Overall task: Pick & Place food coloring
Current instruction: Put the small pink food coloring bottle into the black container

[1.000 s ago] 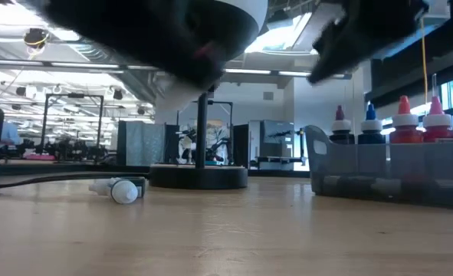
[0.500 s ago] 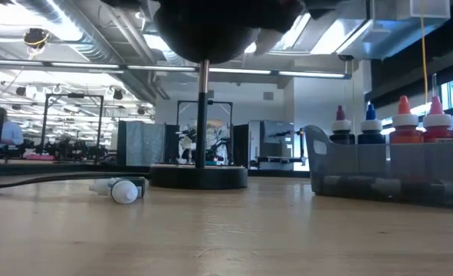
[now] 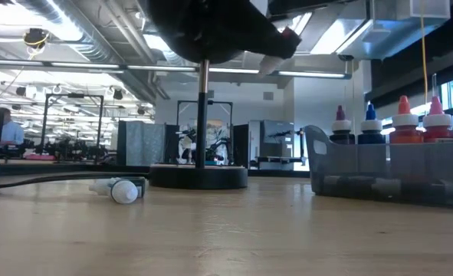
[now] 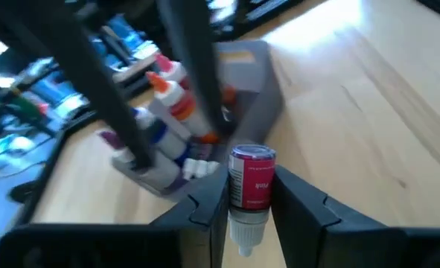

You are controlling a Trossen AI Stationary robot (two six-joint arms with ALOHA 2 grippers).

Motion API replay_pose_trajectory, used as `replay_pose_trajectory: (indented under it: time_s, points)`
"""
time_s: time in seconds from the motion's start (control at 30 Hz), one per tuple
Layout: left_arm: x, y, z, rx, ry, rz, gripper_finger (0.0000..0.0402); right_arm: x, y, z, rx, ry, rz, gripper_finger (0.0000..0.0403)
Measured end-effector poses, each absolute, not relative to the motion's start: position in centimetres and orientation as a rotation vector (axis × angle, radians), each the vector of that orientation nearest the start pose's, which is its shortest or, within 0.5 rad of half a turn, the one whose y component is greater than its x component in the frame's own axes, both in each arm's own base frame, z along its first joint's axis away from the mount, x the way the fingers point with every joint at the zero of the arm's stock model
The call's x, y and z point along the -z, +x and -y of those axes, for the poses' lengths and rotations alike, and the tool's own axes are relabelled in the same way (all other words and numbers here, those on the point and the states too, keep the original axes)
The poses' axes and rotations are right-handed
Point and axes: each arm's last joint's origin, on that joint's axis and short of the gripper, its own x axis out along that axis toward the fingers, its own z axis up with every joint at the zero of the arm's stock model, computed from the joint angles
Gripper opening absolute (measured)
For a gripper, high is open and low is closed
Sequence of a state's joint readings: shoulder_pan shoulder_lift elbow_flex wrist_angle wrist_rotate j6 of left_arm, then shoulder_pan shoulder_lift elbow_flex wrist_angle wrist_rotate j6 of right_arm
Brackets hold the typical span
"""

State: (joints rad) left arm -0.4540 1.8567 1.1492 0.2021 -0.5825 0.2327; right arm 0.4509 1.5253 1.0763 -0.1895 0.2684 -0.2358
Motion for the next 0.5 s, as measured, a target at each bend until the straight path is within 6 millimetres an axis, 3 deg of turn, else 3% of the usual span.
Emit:
replay_pose_trajectory:
  time_s: [0.17, 0.3, 0.5]
  points:
    - [-19.2, 36.4, 16.1, 0.026, 0.449, -0.527, 0.0086, -25.7, 30.2, -13.6, -0.215, -0.364, -0.597, 0.0130]
    - [-19.2, 36.1, 16.2, 0.122, 0.442, -0.549, 0.0086, -25.8, 30.1, -13.9, -0.205, -0.304, -0.587, 0.0179]
    - [-19.6, 36.2, 16.4, 0.115, 0.344, -0.525, 0.0089, -25.8, 29.8, -14.6, -0.203, -0.202, -0.592, 0.0239]
